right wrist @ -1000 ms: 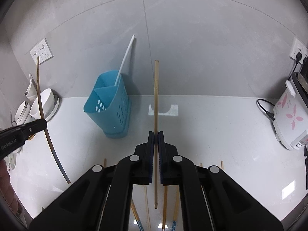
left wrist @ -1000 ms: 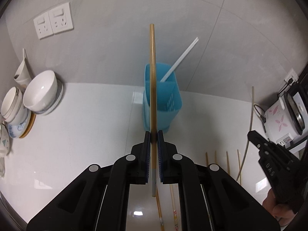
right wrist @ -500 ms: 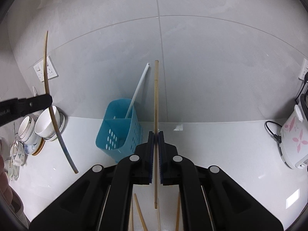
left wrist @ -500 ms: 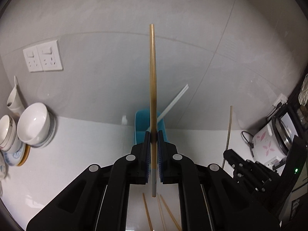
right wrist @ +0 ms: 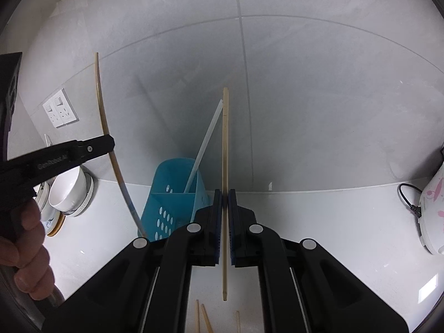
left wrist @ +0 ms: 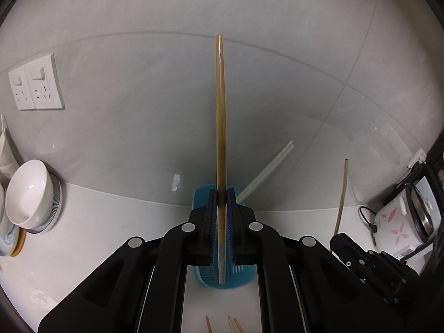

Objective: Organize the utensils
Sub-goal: 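Lift both held chopsticks upright and carry them toward the blue utensil holder, then open the left tool to drop its chopstick into the holder while the right tool holds its chopstick above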

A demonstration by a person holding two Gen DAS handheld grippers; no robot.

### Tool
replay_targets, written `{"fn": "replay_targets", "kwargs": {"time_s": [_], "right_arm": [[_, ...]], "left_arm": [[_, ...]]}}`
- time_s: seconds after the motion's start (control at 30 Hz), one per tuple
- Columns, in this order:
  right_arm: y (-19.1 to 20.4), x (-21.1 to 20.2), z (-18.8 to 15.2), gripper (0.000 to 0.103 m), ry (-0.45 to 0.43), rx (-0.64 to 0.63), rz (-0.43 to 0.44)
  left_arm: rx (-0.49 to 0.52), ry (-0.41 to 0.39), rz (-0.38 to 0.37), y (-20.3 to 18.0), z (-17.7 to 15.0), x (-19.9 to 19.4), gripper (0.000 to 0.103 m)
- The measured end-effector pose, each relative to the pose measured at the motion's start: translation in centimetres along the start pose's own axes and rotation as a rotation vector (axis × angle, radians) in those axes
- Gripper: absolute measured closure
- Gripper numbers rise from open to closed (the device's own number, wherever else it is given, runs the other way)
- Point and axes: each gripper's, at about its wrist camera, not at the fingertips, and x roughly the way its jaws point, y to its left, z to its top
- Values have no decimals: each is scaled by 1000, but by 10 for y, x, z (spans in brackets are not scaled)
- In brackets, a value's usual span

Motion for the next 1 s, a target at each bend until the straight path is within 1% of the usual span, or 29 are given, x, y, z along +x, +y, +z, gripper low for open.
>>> {"fn": "replay_targets", "kwargs": {"time_s": [0.17, 0.33, 0.5, 0.53, 0.57, 0.6, 0.67, 0.7, 0.77, 0.8, 0.87, 0.9, 1.0], "right_arm": [[-1, 18, -2, 100, 26, 12, 2], [-3, 28, -7, 100, 49, 6, 7], [-1, 30, -9, 100, 61, 1, 11], [0, 30, -10, 100, 61, -1, 12], [1, 29, -10, 100, 61, -4, 12], [1, 29, -11, 100, 62, -6, 13], [0, 27, -11, 100, 59, -9, 18], [1, 27, -11, 100, 56, -11, 20], [0, 25, -10, 100, 51, -14, 27], [-1, 24, -10, 100, 48, -15, 37], [0, 25, -7, 99, 41, -20, 55], [1, 25, -5, 99, 37, -22, 67], [4, 24, 2, 99, 12, -26, 109]], "left_arm": [[-9, 18, -1, 9, -13, 28, 97], [-13, 58, -3, 12, -25, 52, 97], [2, 78, -2, 11, -35, 63, 96], [3, 73, 2, 11, -36, 63, 93], [4, 72, 16, 11, -37, 63, 84], [3, 68, 32, 12, -39, 62, 79], [-10, 58, 38, 16, -40, 56, 65], [-18, 54, 44, 18, -40, 53, 62], [-28, 43, 57, 21, -41, 46, 52], [-31, 37, 59, 23, -41, 43, 50], [-36, 31, 80, 27, -43, 35, 37], [-44, 24, 82, 30, -45, 31, 35], [-52, 20, 97, 37, -49, 23, 24]]}}
